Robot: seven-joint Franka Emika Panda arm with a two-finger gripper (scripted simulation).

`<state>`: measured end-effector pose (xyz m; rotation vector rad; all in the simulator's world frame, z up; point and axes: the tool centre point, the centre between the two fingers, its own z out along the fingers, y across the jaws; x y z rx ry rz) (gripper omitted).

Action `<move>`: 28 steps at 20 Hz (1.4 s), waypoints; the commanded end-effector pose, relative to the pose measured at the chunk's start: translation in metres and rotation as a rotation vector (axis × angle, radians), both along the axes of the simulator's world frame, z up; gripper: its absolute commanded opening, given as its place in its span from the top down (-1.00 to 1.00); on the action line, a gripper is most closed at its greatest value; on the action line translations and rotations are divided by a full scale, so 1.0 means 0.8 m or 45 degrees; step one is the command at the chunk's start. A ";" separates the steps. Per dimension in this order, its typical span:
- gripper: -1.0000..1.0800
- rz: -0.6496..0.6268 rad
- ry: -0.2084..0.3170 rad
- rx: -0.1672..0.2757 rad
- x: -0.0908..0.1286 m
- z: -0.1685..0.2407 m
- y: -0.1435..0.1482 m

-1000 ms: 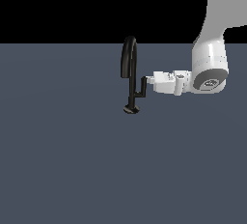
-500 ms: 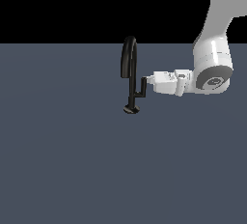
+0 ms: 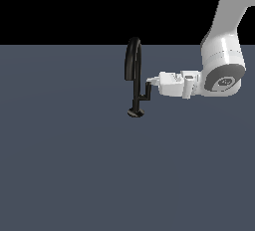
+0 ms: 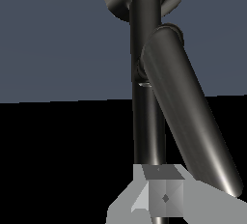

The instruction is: Turn on the faucet by rotating a designated handle.

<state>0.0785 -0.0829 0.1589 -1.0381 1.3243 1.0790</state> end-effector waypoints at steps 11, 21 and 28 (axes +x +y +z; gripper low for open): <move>1.00 0.004 0.004 0.004 -0.046 -0.018 0.010; 1.00 0.003 -0.012 0.000 -0.068 -0.038 0.014; 1.00 0.006 0.004 0.005 -0.092 -0.088 0.019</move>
